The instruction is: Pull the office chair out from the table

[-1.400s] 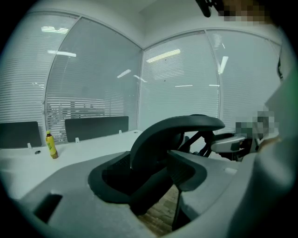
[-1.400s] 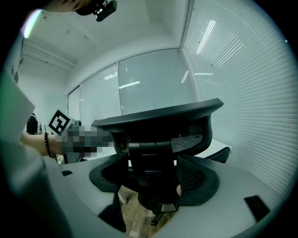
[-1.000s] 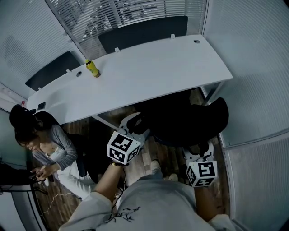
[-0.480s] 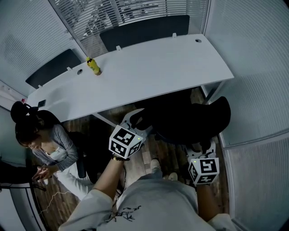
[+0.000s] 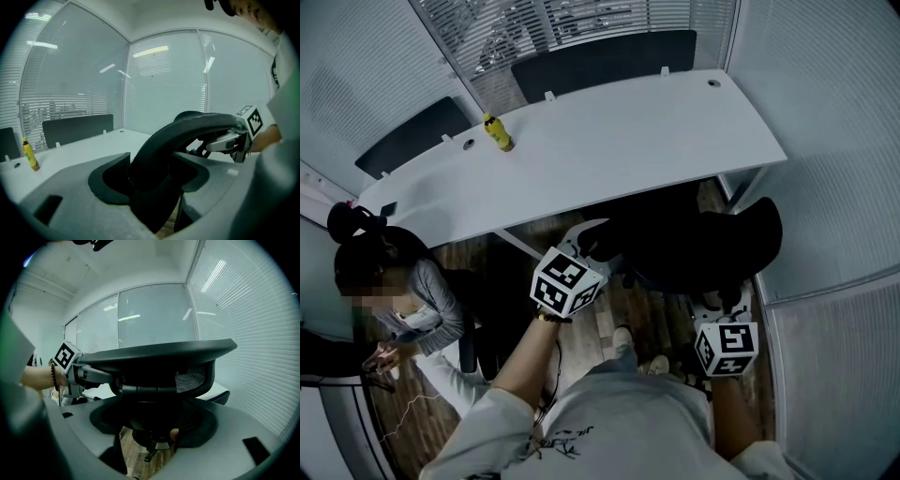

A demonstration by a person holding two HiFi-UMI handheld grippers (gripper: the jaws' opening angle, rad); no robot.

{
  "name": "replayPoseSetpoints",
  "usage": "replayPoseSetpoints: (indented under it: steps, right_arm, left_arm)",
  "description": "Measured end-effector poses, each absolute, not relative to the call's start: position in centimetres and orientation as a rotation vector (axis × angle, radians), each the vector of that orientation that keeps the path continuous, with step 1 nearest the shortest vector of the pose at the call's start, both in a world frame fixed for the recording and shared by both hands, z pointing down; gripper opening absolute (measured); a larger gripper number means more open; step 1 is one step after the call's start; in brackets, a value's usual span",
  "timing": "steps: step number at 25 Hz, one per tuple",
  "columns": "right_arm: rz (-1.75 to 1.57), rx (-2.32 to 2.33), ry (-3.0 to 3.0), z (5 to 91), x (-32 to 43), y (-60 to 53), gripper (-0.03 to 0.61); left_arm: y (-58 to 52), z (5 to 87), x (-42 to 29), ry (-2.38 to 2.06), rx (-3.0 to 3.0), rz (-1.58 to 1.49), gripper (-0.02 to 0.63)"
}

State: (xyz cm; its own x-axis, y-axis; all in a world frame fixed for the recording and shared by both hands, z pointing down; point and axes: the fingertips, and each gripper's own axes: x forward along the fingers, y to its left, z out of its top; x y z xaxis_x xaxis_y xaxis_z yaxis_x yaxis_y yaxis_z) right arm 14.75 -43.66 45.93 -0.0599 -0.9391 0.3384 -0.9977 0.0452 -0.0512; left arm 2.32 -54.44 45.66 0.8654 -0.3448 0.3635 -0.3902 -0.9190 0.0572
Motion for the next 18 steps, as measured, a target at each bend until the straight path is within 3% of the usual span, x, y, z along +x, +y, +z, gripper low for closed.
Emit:
replayPoseSetpoints:
  steps: [18]
  right_arm:
    - [0.396, 2.007, -2.123, 46.0, 16.3, -40.1, 0.276]
  left_arm:
    - [-50.6, 45.9, 3.7, -0.580, 2.883, 0.520, 0.268]
